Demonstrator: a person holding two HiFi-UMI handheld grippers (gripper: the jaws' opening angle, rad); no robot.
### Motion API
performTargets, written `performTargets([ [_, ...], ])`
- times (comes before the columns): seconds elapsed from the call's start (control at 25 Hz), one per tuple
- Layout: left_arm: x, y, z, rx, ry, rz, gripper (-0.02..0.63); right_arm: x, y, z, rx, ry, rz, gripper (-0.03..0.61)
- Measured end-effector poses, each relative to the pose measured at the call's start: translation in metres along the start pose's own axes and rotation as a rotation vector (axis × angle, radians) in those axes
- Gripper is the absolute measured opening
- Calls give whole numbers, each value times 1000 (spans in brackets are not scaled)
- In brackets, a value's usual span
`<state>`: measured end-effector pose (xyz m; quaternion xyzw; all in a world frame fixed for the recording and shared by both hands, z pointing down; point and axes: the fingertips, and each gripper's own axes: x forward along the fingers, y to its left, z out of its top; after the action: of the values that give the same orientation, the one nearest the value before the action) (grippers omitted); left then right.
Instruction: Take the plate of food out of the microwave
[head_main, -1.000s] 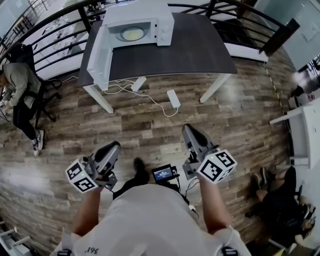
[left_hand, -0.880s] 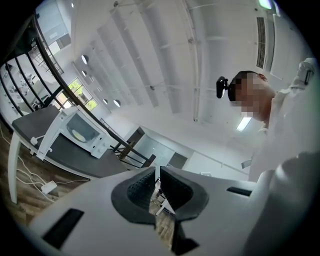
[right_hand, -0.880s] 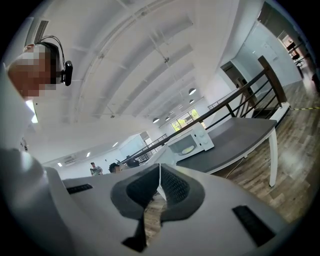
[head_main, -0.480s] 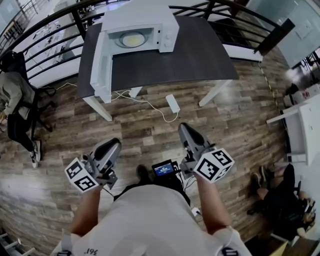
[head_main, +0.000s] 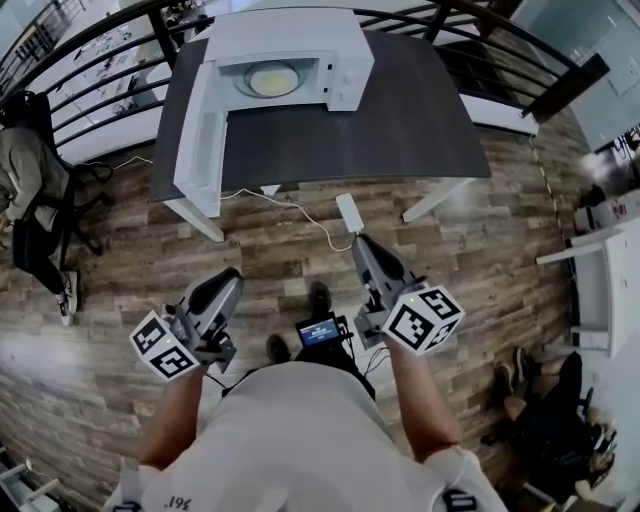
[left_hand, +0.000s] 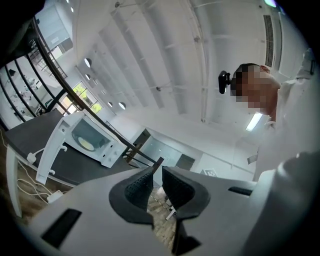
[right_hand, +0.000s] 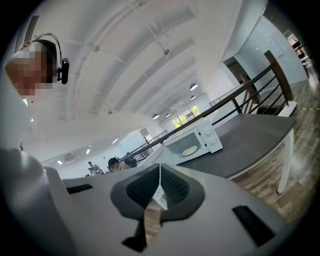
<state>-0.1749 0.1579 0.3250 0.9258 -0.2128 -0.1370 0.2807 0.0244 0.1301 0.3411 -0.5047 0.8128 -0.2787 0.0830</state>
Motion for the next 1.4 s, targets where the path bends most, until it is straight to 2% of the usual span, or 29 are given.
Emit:
performTargets([
  [0.36, 91, 48, 16, 8, -39, 97, 37, 67, -74, 62, 1, 48, 77, -11],
  [0.56, 133, 62, 12, -2, -40, 136, 37, 87, -110, 80, 6, 78, 105, -11],
  [0.88, 170, 96, 14, -10, -30, 202, 37, 130, -148, 74, 50, 147, 98, -11],
  [1.12, 179, 137, 30, 19, -28, 237, 37, 171, -156, 64, 64, 174, 54, -11],
  [1.4, 187, 189, 56, 48, -1, 235, 37, 224, -162, 58, 67, 186, -27, -11],
])
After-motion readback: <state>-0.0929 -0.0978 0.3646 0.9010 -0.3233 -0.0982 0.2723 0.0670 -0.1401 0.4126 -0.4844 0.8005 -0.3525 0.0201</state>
